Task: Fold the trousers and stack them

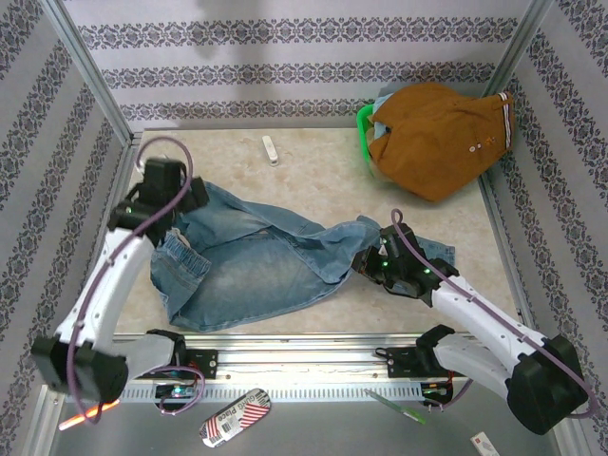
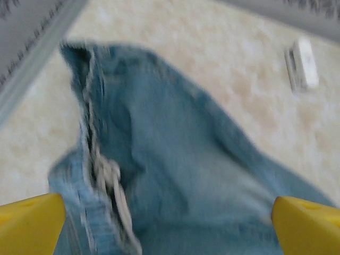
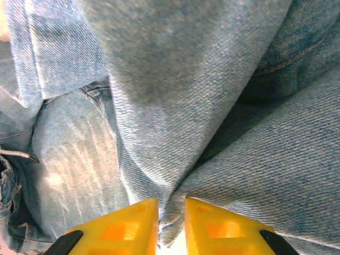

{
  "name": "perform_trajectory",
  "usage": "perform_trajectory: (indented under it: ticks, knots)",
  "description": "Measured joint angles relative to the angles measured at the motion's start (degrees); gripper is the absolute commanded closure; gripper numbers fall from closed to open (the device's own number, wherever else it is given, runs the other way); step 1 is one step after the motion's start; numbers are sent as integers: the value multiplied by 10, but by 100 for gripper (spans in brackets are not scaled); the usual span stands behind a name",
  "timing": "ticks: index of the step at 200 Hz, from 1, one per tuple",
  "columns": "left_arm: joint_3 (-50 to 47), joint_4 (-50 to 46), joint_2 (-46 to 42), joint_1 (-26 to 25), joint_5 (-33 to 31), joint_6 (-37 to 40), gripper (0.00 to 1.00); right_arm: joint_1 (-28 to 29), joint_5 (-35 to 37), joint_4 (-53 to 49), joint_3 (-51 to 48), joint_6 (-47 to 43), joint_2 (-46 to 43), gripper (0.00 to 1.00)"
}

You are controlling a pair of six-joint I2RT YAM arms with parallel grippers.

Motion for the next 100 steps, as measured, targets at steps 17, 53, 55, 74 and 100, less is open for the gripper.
perform_trajectory:
  ticks: [17, 53, 55, 74, 100]
  knots:
    - [-64, -42, -38, -53, -14, -43, 0, 0, 0, 1, 0, 0, -14, 78]
    - [-141, -114, -51, -139, -49, -115, 0, 0, -1, 4, -2, 0, -29, 75]
    - [-143, -116, -47, -142, -52, -118, 0, 0, -1, 4, -2, 0, -29, 76]
    - [-146, -131, -2, -162, -81, -151, 0, 0, -1, 6, -2, -2, -28, 75]
    - [-166, -133, 52, -167, -129, -190, 6, 0, -1, 6, -2, -6, -30, 74]
